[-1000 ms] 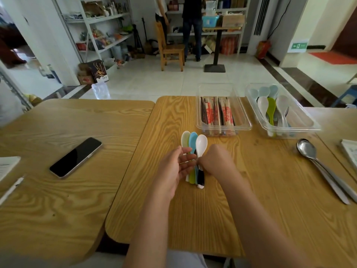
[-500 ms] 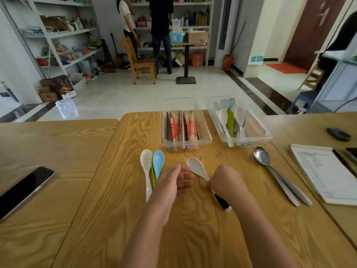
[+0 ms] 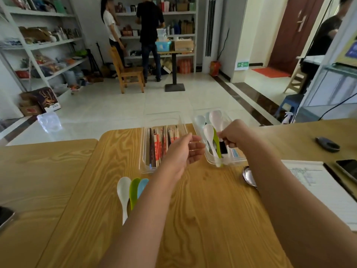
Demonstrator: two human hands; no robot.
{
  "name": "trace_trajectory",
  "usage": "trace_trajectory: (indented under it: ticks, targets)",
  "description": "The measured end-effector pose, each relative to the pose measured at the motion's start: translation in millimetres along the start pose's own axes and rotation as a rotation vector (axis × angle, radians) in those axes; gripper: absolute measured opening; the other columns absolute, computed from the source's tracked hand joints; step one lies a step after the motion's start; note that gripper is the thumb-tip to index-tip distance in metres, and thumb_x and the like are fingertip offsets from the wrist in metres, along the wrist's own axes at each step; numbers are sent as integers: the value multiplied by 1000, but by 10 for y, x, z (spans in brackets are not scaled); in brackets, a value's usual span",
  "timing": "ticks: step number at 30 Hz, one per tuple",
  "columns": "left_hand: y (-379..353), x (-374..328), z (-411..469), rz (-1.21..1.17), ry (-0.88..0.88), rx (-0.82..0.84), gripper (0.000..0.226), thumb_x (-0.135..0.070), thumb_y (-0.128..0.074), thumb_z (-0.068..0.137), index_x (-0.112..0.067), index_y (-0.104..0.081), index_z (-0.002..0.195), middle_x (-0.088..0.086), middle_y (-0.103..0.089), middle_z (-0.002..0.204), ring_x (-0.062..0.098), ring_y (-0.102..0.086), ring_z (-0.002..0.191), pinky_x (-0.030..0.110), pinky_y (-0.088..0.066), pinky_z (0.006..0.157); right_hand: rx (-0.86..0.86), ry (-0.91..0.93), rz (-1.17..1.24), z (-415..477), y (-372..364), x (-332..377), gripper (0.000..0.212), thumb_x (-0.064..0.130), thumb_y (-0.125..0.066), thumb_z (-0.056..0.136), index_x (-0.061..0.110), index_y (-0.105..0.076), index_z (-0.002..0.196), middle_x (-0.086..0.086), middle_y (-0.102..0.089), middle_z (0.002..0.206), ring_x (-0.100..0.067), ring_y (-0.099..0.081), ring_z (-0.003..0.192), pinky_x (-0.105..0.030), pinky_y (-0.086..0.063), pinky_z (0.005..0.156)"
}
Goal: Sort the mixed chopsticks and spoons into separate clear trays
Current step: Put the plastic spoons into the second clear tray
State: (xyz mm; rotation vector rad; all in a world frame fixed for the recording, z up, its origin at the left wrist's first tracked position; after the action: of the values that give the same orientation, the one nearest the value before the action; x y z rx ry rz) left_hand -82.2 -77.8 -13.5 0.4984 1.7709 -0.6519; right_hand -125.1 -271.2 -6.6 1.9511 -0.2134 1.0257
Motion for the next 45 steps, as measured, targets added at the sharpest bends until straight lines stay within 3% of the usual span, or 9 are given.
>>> trace_trajectory:
  ticks: [3, 6, 13, 17, 23, 26, 35, 41, 45]
  targets:
    - [-31, -49, 172, 23, 16, -5, 37, -28, -35, 107, -5, -64, 111, 10, -71, 90, 17, -66, 75, 27, -54, 68, 14, -19, -56, 238, -178, 11, 23, 11, -73, 86, -1, -59, 72, -12, -56, 54, -20, -49, 41, -27, -43, 48]
    - [4, -51, 253, 20, 21, -2, 38, -27, -35, 107, -3, -63, 115, 10, -70, 90, 17, -65, 76, 27, -54, 68, 5, -17, -116, 251, -298, -25, 21, 7, -70, 87, -1, -52, 92, -11, -60, 62, -17, -51, 40, -19, -40, 37]
    - [96, 39, 306, 9, 30, 5, 37, -26, -35, 107, -3, -62, 115, 9, -69, 88, 17, -64, 75, 26, -53, 67, 87, -121, -228, 249, -395, -128, 29, 14, -66, 92, 6, -55, 67, -6, -56, 58, -16, -49, 48, -26, -39, 46]
    - [99, 71, 296, 9, 37, 15, 37, -25, -35, 107, -3, -62, 115, 10, -69, 88, 17, -64, 74, 27, -52, 68, 96, -152, -186, 219, -406, -111, 16, 14, -65, 92, 1, -60, 84, -8, -61, 68, -17, -51, 51, -29, -44, 54]
    - [148, 33, 278, -7, 34, -3, 37, -26, -35, 107, -4, -63, 114, 8, -70, 85, 16, -65, 73, 25, -53, 65, -85, 80, -175, 188, -346, 11, 27, 23, -70, 91, -1, -60, 101, -7, -66, 66, -4, -52, 28, -18, -36, 35]
    - [140, -5, 233, -33, 25, -13, 36, -27, -36, 107, -6, -64, 109, 9, -70, 86, 17, -65, 72, 27, -52, 66, -92, 140, -95, 53, -284, 99, 21, 22, -68, 91, 1, -67, 96, -3, -65, 63, -4, -53, 34, -19, -38, 39]
    - [600, 177, -601, -278, -52, -145, 36, -30, -37, 106, -9, -65, 101, 7, -72, 83, 15, -67, 71, 29, -53, 69, 72, 306, 377, -1179, -763, -109, 11, 12, -67, 91, 3, -69, 84, -11, -68, 70, -15, -61, 54, -27, -45, 47]
    - [1203, 669, -1290, -176, -11, -349, 35, -27, -37, 106, -10, -64, 94, 7, -71, 85, 15, -64, 71, 27, -50, 69, 313, 198, 240, -1764, -1548, -321, 21, 21, -68, 91, 1, -70, 84, -12, -69, 75, -17, -63, 59, -26, -47, 47]
    - [1477, 736, -1499, -179, -29, -407, 33, -24, -36, 106, -8, -63, 96, 6, -70, 81, 14, -61, 68, 26, -49, 65, 313, 183, 111, -1860, -1807, -305, 26, 23, -68, 89, 0, -72, 78, -14, -71, 70, -19, -59, 58, -28, -47, 55]
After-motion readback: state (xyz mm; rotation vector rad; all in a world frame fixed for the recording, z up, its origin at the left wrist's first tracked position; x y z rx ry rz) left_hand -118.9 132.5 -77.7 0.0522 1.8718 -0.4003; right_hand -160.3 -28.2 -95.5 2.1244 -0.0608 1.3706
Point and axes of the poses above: each hand's wrist, its own z-axis towards the middle knuckle, its own y-axis out of the back of the hand, x = y × z, the point moved 4 cm from there along z, towards the middle knuckle
